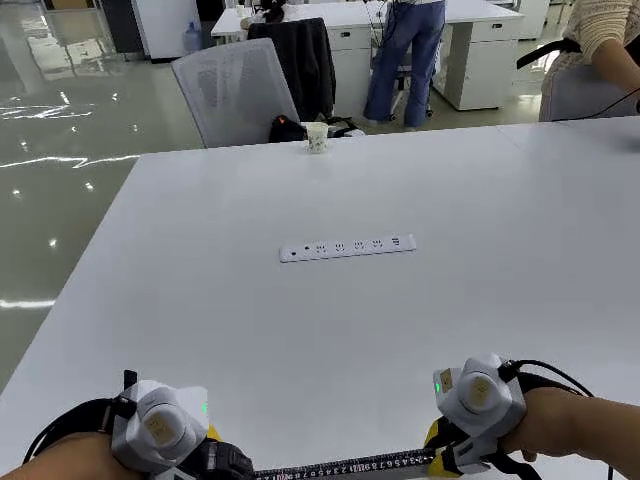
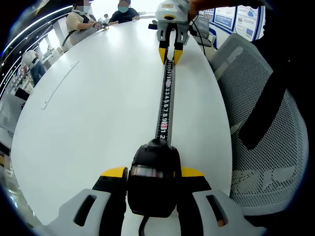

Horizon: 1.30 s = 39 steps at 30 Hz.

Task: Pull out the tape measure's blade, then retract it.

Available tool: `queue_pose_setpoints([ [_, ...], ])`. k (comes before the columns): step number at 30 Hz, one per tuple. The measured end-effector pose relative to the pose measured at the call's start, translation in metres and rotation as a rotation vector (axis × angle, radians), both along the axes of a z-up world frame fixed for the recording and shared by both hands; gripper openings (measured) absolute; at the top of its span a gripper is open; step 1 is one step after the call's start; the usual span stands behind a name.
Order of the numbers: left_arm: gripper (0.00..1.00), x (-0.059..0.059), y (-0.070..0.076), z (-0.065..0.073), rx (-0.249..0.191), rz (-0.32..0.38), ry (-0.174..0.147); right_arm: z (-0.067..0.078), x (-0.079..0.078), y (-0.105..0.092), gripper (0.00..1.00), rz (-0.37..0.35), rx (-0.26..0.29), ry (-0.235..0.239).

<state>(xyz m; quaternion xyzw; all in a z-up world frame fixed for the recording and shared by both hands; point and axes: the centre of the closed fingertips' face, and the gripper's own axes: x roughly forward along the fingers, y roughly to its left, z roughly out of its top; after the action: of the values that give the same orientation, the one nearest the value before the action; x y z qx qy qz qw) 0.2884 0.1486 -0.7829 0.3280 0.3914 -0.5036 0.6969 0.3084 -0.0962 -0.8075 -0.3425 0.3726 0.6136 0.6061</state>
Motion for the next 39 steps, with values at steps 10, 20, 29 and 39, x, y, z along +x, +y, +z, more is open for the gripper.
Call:
queue_pose_setpoints([
  [10,0.38,0.001,-0.003,0.005,-0.053,0.075,0.036,-0.001,0.000,0.000,0.13,0.014,-0.009,-0.021],
  [20,0.47,0.001,-0.003,0.011,-0.043,0.067,0.049,0.001,0.000,-0.001,0.14,0.059,-0.037,-0.045],
  [29,0.55,-0.008,0.004,0.016,-0.020,0.017,0.082,0.013,0.000,-0.006,0.19,0.093,-0.061,-0.053],
  [39,0.61,-0.016,0.001,0.022,-0.066,0.049,0.099,0.015,-0.008,-0.012,0.26,0.092,-0.060,-0.040],
])
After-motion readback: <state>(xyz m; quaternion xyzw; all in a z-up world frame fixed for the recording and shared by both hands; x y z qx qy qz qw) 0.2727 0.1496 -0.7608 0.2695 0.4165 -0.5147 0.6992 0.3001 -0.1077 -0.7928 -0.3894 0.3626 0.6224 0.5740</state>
